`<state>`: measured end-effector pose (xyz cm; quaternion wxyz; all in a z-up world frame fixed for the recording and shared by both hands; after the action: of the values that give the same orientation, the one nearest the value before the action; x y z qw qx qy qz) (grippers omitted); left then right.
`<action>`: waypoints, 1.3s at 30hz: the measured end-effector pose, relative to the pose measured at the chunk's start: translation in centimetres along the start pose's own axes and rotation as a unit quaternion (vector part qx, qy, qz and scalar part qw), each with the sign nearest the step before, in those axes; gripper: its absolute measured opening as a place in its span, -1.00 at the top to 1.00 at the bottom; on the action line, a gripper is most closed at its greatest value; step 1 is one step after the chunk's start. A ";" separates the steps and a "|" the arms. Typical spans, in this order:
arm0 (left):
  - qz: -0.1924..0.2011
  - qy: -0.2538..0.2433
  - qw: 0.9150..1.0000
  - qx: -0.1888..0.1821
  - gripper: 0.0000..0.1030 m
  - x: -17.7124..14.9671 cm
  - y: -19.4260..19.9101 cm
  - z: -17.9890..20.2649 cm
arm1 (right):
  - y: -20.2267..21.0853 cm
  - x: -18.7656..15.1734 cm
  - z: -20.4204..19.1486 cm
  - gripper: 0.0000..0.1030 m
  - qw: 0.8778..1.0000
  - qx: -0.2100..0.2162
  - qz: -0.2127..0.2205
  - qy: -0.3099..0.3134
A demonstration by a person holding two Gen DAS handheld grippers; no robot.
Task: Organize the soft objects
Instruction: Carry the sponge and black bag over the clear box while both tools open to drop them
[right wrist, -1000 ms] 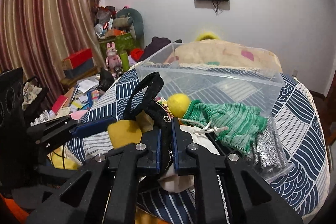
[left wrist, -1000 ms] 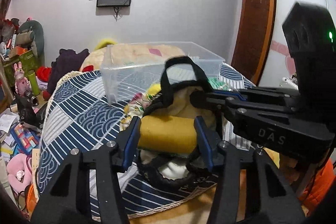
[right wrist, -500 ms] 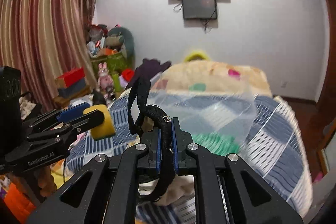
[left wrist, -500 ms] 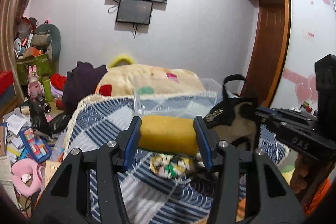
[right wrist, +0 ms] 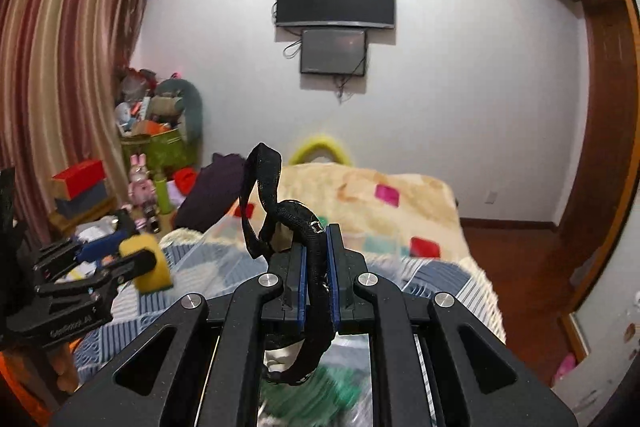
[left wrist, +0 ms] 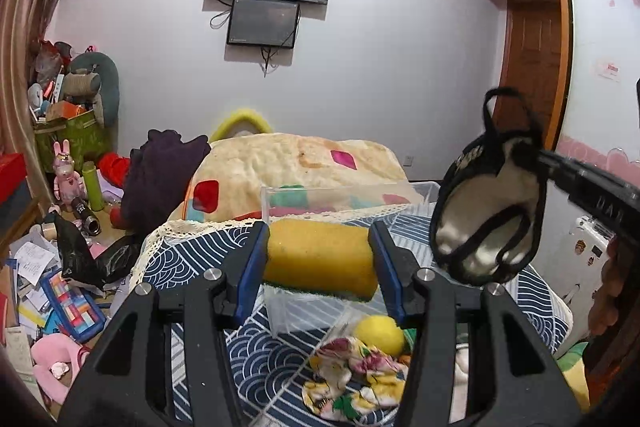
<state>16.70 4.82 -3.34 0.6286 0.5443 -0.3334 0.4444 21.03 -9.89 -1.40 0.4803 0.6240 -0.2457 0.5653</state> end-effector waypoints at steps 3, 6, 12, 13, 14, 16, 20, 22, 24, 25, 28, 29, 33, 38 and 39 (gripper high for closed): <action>-0.011 -0.001 1.000 0.001 0.01 0.0 -1.4 -0.3 | -0.8 0.3 0.5 0.85 1.000 -0.014 0.003 -0.003; -0.025 0.000 1.000 0.003 0.01 -0.2 -3.1 -0.6 | -1.9 0.0 0.9 0.84 1.000 -0.027 -0.004 -0.006; -0.056 -0.014 0.998 0.012 0.01 -1.3 -5.9 -0.5 | -4.2 -1.9 1.3 0.85 0.999 -0.025 -0.040 -0.009; -0.062 -0.016 0.998 0.011 0.01 -1.6 -6.3 -0.4 | -4.5 -2.3 1.3 0.85 0.999 -0.022 -0.048 -0.009; -0.066 -0.019 0.998 0.012 0.01 -1.9 -6.6 -0.3 | -4.8 -2.7 1.3 0.84 0.998 -0.020 -0.056 -0.008; -0.076 -0.028 0.997 0.014 0.01 -2.5 -7.4 0.1 | -5.4 -3.6 1.2 0.85 0.997 -0.017 -0.073 0.001; -0.093 -0.038 0.995 0.018 -0.01 -3.2 -8.6 0.5 | -6.7 -5.4 0.8 0.85 0.993 0.000 -0.114 0.015; -0.102 -0.039 0.994 0.021 -0.01 -3.5 -9.2 0.5 | -7.1 -6.3 0.8 0.84 0.991 0.004 -0.132 0.024; -0.108 -0.040 0.993 0.023 -0.01 -3.8 -9.5 0.6 | -7.1 -6.8 1.0 0.84 0.989 0.006 -0.145 0.030; -0.110 -0.041 0.993 0.023 -0.01 -3.9 -9.6 0.6 | -7.1 -7.0 1.1 0.84 0.988 0.009 -0.150 0.029; -0.111 -0.040 0.993 0.023 -0.05 -3.9 -9.5 0.9 | -6.8 -7.2 1.3 0.83 0.985 0.028 -0.167 0.023; -0.112 -0.040 0.993 0.022 -0.07 -3.9 -9.4 0.9 | -6.9 -7.2 1.2 0.83 0.985 0.032 -0.170 0.021; -0.118 -0.033 0.992 0.016 -0.12 -3.9 -9.2 1.0 | -6.6 -7.7 0.9 0.75 0.983 0.033 -0.180 0.025; -0.113 -0.036 0.993 0.015 -0.17 -3.7 -8.4 1.2 | -5.3 -7.3 0.8 0.50 0.984 0.043 -0.173 0.020; -0.109 -0.038 0.993 0.016 -0.19 -3.5 -8.1 1.3 | -4.9 -7.1 0.8 0.40 0.984 0.044 -0.170 0.020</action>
<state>22.85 2.79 -9.44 0.6513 0.6041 -0.2885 0.3571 23.88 -10.24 -9.61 0.5460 0.6659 -0.1016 0.4981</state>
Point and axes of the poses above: each gripper's, at about its wrist camera, not at the fingertips, and y roughly against the way its jaws point, z to its right, x to its top, the point moved 8 cm from there along -y, roughly the way its jaws point, and after that the axes turned 3 degrees about y, right-handed, at the moved point
